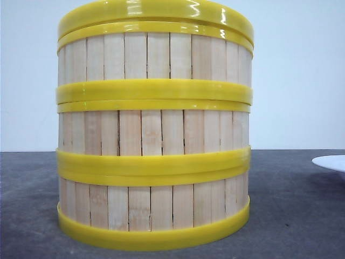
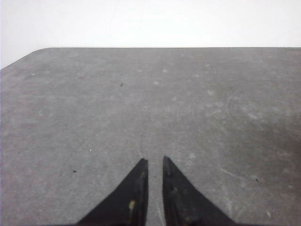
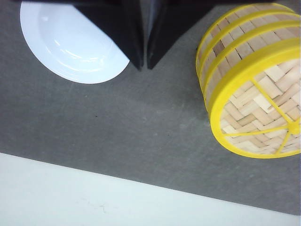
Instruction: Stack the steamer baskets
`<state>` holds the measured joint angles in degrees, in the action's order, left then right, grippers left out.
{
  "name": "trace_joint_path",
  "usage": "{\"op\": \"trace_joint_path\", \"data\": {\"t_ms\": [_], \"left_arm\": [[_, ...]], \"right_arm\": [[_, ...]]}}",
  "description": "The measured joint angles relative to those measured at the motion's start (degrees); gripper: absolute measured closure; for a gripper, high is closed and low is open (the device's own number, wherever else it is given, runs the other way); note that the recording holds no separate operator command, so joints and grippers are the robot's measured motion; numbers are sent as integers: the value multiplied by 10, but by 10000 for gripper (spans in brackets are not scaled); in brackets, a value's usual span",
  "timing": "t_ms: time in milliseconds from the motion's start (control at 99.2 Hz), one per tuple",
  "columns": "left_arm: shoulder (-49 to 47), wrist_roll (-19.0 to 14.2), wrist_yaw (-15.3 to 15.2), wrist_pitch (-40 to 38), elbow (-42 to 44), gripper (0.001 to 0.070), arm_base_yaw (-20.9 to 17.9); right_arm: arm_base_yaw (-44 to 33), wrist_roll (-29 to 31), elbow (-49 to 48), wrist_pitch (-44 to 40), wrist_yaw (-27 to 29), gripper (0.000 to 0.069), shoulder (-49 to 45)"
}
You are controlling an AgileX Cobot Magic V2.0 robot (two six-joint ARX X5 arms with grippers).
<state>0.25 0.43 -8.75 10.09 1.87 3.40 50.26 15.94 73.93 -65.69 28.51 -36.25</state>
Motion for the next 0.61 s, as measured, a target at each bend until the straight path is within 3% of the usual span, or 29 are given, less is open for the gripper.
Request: {"op": "trace_joint_path", "data": {"t_ms": [373,494,605], "left_arm": [[0,0,0,0,0,680,0],[0,0,0,0,0,680,0],[0,0,0,0,0,680,0]], "right_arm": [[-1,-12,0,0,9,684,0],[-30,-41,0,31,40,684,0],[-83,-88,-5,91,23,684,0]]}}
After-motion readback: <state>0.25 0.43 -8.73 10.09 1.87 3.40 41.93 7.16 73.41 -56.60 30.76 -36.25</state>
